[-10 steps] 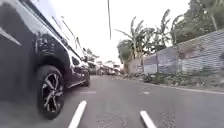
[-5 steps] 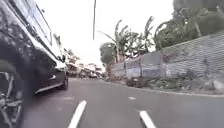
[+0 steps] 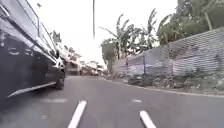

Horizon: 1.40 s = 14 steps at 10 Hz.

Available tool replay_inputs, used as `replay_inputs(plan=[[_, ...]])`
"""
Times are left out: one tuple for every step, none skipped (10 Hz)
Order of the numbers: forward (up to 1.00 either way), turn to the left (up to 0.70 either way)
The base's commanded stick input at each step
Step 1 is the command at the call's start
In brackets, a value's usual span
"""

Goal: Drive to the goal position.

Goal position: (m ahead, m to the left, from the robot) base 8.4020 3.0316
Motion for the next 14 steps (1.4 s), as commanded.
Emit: replay_inputs(plan=[[1.0,0.12],[1.0,0.4],[1.0,0.4],[1.0,0.31],[1.0,0.22],[1.0,0.12],[1.0,0.18],[1.0,0.16],[1.0,0.09],[1.0,0.08],[1.0,0.07],[1.0,0.06],[1.0,0.1],[1.0,0.13]])
